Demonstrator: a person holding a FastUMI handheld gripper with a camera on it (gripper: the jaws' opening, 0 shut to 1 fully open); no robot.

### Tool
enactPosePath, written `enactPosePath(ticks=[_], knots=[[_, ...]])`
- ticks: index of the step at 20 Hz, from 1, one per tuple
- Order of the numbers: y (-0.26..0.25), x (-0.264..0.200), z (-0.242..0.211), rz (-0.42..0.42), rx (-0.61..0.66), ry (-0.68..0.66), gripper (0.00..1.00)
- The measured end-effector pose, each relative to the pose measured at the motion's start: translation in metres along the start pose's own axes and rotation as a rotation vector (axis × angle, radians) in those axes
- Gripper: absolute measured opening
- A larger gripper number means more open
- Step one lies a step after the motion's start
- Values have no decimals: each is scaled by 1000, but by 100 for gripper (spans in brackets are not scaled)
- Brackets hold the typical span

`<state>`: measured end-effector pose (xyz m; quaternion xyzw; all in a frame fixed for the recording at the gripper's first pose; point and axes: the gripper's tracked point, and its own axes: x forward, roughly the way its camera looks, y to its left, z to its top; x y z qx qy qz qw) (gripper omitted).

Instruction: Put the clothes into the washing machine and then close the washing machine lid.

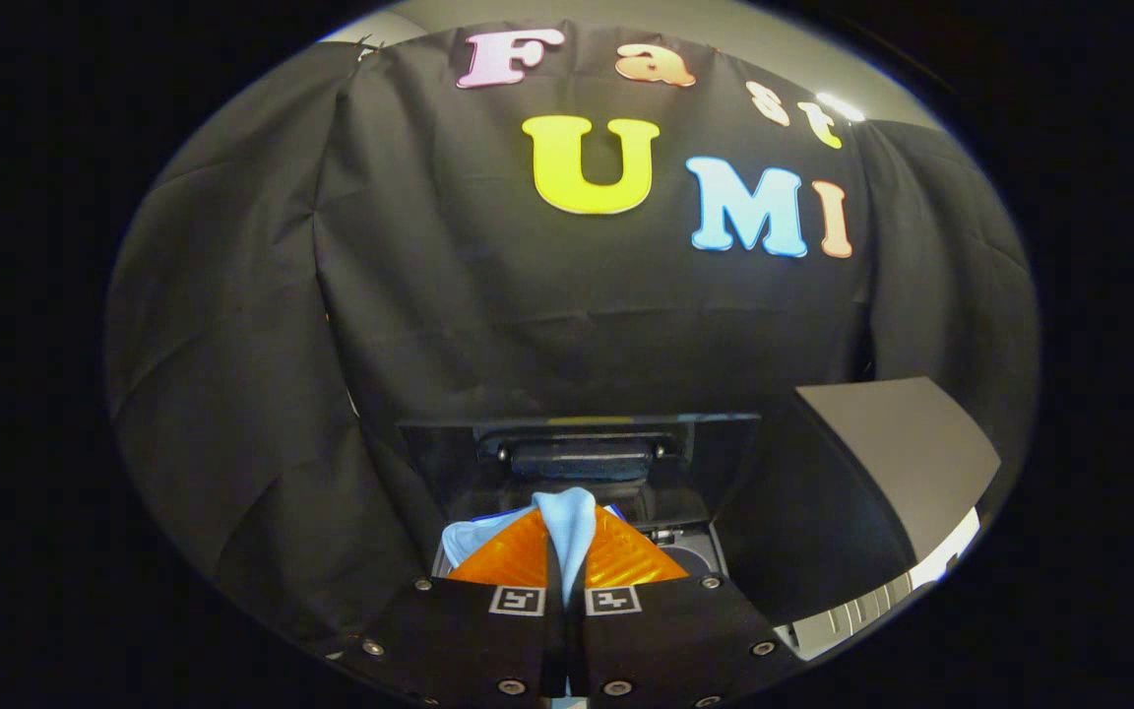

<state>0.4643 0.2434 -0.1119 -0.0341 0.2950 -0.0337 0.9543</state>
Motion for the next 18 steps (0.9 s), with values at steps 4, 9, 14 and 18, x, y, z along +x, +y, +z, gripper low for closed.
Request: enactPosePath(ticks=[4, 9, 14, 18], knots=[[-3, 38, -52, 5, -26, 90, 1], [-16, 76, -100, 8, -6, 202, 1], [-20, 101, -149, 6, 20, 309, 1], [-29, 121, -184, 14, 20, 396, 1]])
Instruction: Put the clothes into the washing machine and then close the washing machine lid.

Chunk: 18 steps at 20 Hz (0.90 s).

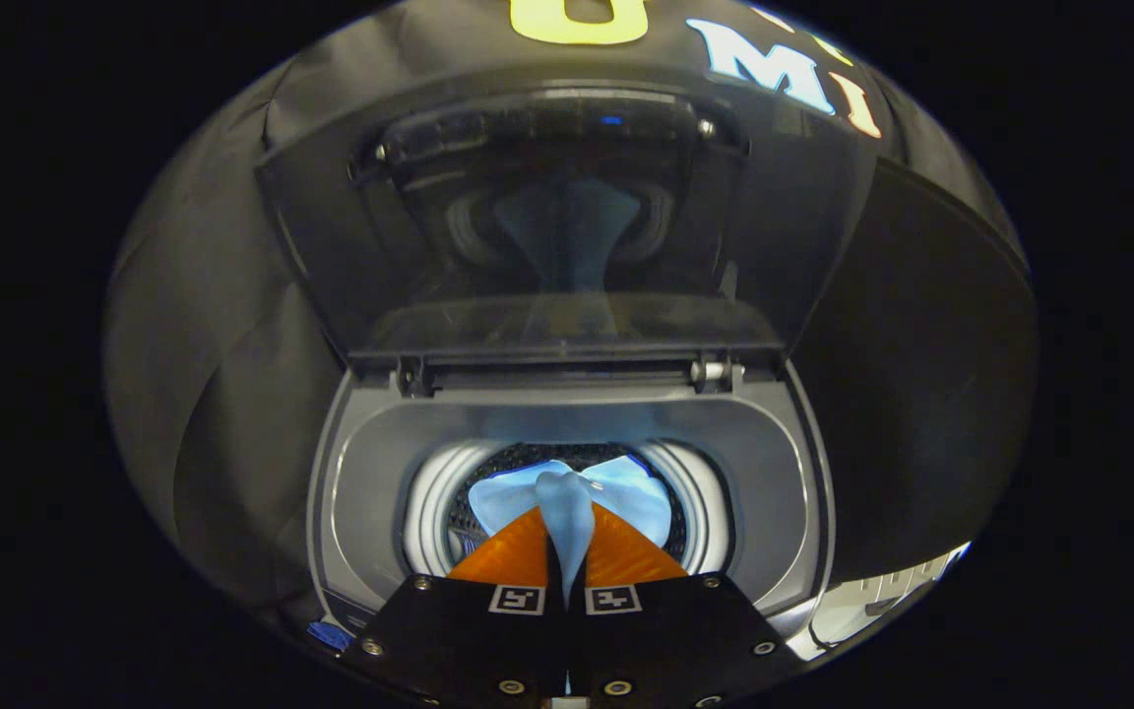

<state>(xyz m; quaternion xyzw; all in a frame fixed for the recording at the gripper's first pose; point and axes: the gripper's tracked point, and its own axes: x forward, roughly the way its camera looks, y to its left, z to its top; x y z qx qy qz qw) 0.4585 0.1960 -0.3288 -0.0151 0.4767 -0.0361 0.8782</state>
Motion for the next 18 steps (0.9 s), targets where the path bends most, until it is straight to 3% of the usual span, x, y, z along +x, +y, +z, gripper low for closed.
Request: enactPosePath(ticks=[10, 13, 16, 18], knots=[[11, 23, -44, 34, 19, 103, 1], [8, 28, -54, 1, 13, 131, 2], [15, 34, -49, 22, 25, 80, 58], [5, 25, -48, -22, 6, 77, 95]])
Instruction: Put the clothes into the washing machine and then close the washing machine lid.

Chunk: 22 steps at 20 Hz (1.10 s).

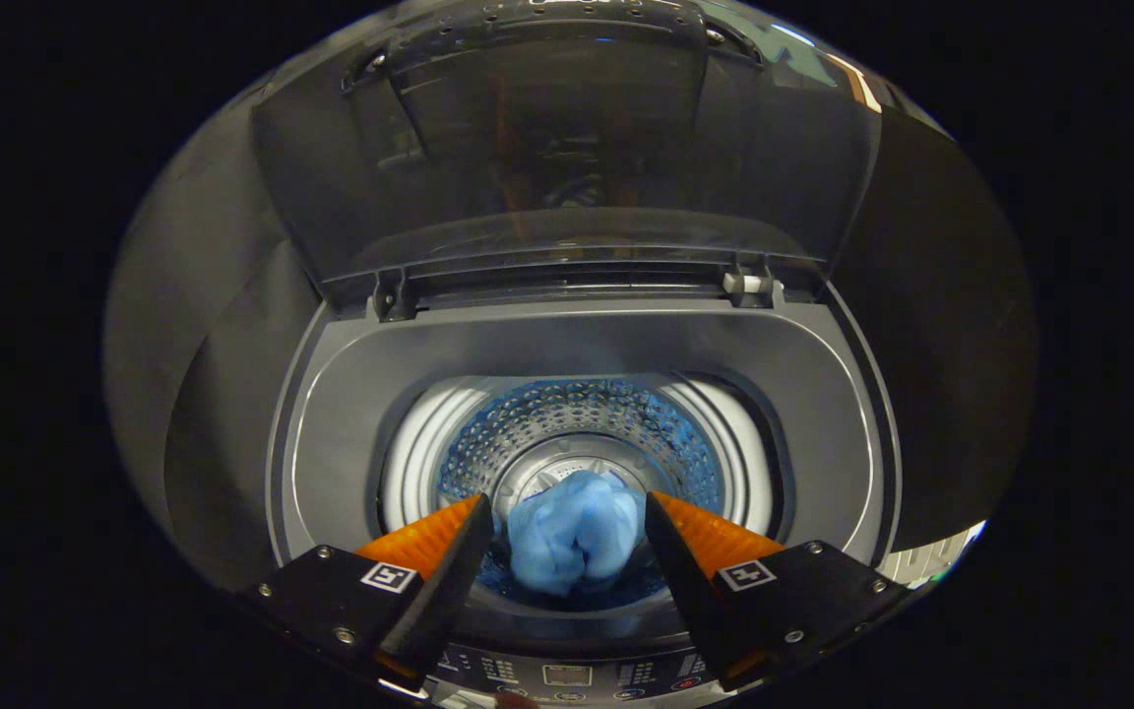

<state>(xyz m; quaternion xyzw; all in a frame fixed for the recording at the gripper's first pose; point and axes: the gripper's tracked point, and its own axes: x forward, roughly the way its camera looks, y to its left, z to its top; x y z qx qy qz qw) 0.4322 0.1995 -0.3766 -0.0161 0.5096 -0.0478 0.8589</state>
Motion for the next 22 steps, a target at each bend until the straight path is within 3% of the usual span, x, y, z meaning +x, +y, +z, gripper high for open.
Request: enactPosePath(ticks=[7, 16, 22], knots=[[5, -48, 59, 22, 34, -198, 96], [-30, -157, 171, -65, 117, -455, 95], [-42, -196, 250, -108, 85, -540, 95]])
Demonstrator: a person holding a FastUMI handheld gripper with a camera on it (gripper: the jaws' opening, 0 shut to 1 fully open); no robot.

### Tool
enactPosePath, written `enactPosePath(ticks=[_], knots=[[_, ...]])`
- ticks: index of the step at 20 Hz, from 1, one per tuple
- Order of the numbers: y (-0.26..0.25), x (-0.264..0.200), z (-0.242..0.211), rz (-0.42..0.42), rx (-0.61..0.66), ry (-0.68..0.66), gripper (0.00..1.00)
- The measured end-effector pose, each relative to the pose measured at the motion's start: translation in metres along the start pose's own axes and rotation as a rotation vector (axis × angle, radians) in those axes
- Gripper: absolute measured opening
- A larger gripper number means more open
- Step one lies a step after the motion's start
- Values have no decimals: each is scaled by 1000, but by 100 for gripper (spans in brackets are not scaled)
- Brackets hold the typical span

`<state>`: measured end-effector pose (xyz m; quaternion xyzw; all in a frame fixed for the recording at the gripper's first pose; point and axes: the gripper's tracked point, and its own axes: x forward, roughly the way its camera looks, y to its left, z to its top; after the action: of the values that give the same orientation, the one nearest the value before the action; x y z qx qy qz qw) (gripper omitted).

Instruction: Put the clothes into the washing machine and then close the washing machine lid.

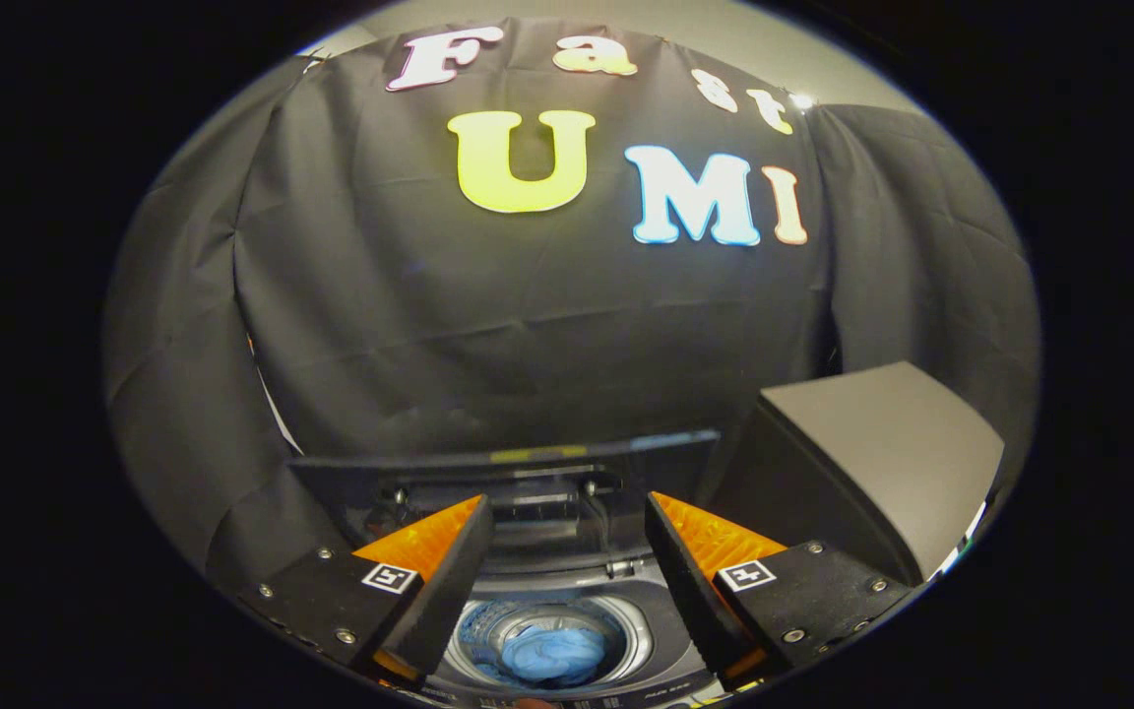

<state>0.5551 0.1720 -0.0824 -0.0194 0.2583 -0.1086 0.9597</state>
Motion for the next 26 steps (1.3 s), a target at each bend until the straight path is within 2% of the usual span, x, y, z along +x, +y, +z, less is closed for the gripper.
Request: enactPosePath(ticks=[6, 13, 19, 26], knots=[[23, 51, 44, 32, -53, 8, 95], [35, 113, 31, 77, -77, 108, 96], [45, 126, 1, 103, -66, 176, 96], [46, 123, -1, 88, -52, 167, 96]])
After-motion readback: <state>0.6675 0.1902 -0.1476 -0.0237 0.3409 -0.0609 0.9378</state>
